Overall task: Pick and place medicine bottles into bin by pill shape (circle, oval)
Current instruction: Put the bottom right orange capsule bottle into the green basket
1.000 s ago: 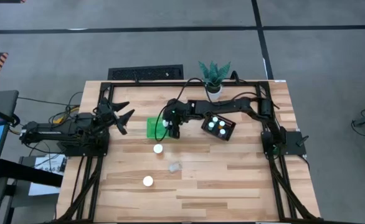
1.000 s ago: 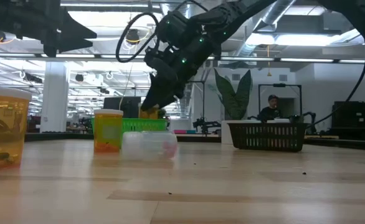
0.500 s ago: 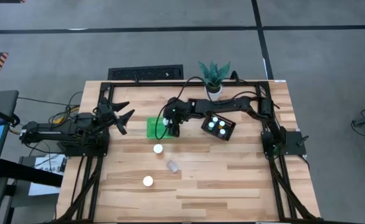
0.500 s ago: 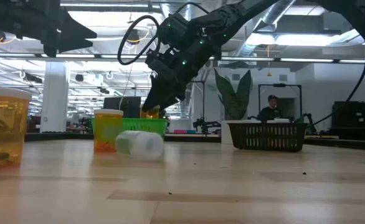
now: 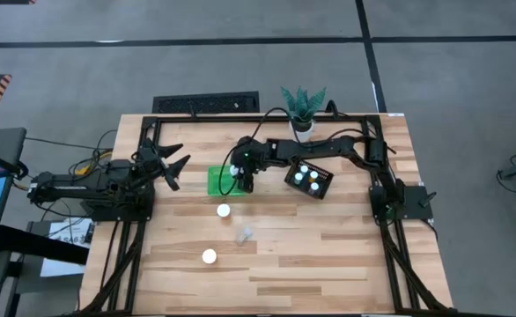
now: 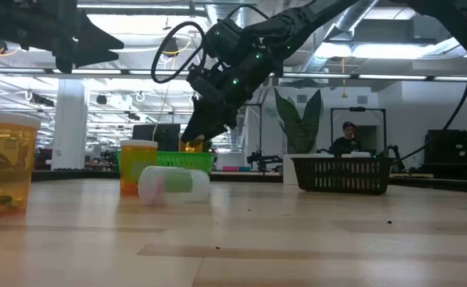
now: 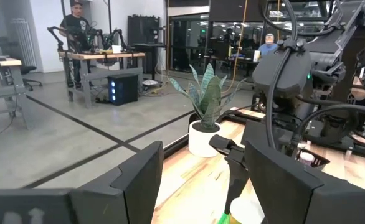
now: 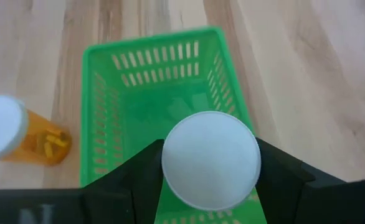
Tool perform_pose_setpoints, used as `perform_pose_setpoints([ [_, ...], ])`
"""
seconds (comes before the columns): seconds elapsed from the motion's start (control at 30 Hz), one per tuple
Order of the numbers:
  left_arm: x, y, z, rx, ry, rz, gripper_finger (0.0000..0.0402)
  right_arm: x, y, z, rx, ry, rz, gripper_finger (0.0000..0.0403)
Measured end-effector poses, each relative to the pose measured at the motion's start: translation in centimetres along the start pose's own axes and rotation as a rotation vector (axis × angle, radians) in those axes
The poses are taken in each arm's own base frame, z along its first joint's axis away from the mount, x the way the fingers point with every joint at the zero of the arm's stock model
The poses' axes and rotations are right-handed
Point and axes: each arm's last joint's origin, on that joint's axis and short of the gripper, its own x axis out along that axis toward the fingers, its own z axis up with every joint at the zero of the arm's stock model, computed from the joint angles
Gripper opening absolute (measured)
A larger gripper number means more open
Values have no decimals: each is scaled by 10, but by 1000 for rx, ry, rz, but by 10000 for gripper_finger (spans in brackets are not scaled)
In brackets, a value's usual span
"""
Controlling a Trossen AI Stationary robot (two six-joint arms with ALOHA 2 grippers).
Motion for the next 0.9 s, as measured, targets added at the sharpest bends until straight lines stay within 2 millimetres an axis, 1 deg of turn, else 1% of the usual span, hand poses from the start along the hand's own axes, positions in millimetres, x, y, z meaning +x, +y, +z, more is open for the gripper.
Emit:
perform_pose_setpoints([
  [0.1,0,0,0,0,0,0,220,3,0,-7,12,15,1,228],
  [0.27,0,0,0,10,0,0,220,8,0,-15,26,-17,3,226],
  [0.77,0,0,0,10,-1,0,220,8,0,-17,49,3,14,230],
  [0.87,0,0,0,10,-1,0,220,21,0,-24,47,14,17,230],
  [0.9,0,0,0,10,-1,0,220,21,0,-26,52,31,18,230],
])
